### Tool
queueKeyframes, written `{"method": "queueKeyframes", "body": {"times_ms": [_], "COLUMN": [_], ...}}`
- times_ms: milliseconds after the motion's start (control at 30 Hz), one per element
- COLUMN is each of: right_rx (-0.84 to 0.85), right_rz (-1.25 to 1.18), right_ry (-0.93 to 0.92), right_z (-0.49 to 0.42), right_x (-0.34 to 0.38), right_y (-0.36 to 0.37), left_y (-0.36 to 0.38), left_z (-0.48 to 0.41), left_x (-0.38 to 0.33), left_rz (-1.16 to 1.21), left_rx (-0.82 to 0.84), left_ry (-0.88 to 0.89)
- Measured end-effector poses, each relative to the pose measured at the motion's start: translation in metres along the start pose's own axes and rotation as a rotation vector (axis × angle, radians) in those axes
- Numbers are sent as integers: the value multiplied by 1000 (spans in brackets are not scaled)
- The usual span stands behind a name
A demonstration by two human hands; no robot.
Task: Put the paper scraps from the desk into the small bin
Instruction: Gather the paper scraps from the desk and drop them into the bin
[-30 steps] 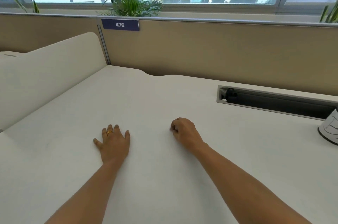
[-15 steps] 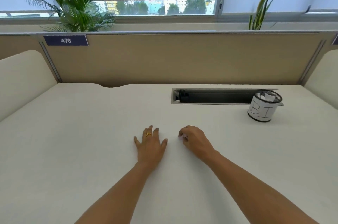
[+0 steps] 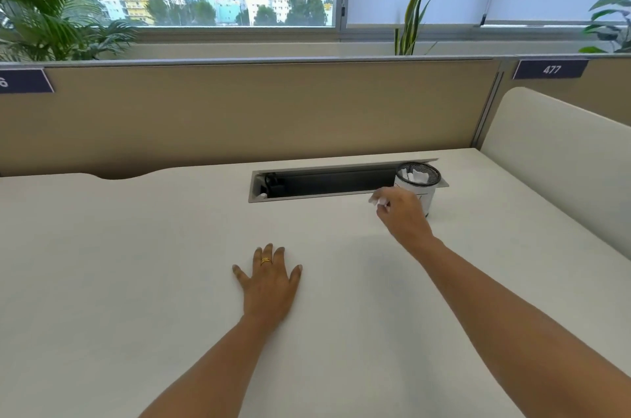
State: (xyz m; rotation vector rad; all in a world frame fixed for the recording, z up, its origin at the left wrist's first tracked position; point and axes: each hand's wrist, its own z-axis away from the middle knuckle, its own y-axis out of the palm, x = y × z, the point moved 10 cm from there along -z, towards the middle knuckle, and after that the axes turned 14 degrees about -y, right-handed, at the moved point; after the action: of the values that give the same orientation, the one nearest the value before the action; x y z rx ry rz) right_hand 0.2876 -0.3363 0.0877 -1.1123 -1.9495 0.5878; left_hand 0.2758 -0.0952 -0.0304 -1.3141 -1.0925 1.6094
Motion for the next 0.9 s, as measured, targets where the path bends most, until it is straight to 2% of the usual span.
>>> {"method": "queueKeyframes", "body": {"times_ms": [133,200,367,700,800,900], "right_rx": [-169,-191,-171,74,44,-59], "right_rz": [5,51,152,210,237,302], "right_ry": [100,132,171,220,185,115], "right_z": [-26,-37,-59,-56,-53,-49], "right_x": [-30,-40,-60,-87,-86,-77], "right_y": [-37,-45,-52,-16,-16,-28], "left_y": [0,0,-1,0,-2,-1], "left_z": [0,0,-1,-2,-2,-4], "left_x": [3,3,2,0,1,3], "left_rz": [13,11,14,9,9,-9], "left_rx": [-33,-45,-52,-79,-96,-113], "left_ry": [-3,-4,-4,4,-2,-16]}}
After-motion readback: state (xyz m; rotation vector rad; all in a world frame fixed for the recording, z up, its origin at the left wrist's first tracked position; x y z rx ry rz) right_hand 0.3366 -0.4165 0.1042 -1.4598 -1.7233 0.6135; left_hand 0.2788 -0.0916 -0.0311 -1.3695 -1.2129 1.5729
